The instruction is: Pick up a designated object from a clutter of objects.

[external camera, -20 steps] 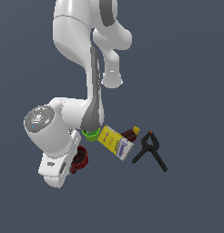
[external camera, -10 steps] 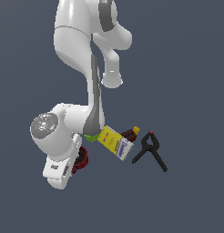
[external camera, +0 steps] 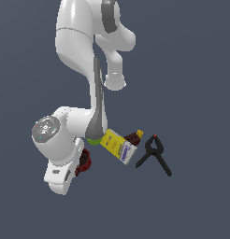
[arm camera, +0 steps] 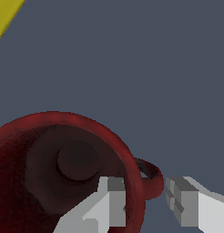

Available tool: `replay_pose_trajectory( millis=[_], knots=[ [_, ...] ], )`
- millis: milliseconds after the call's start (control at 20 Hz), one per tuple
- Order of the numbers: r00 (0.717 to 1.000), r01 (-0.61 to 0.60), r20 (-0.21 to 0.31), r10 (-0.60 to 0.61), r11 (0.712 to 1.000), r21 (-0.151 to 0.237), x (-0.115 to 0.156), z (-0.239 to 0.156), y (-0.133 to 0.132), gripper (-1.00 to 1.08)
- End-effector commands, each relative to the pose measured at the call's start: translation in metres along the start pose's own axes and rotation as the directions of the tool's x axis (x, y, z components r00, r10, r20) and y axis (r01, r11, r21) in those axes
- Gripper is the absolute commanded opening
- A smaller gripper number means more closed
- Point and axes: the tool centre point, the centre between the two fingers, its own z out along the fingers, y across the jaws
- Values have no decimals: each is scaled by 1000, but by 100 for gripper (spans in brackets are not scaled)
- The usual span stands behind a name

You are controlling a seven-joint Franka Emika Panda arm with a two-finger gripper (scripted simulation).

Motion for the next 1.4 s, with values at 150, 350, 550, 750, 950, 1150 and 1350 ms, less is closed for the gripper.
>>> replay_pose_trajectory(
  millis=[150,350,550,750,950,1150,1350],
  knots=[
    [1000,0,0,0,1000,0,0,0,0,-100],
    [1000,0,0,0,1000,0,3,-5,-4,-100],
    [1000,0,1,0,1000,0,7,-14,-10,-100],
    [1000,0,1,0,1000,1,14,-28,-21,-100],
    [1000,0,3,0,1000,1,24,-47,-35,-100],
    [1000,0,5,0,1000,2,36,-73,-54,-100],
    [1000,0,6,0,1000,3,50,-100,-74,-100]
  ],
)
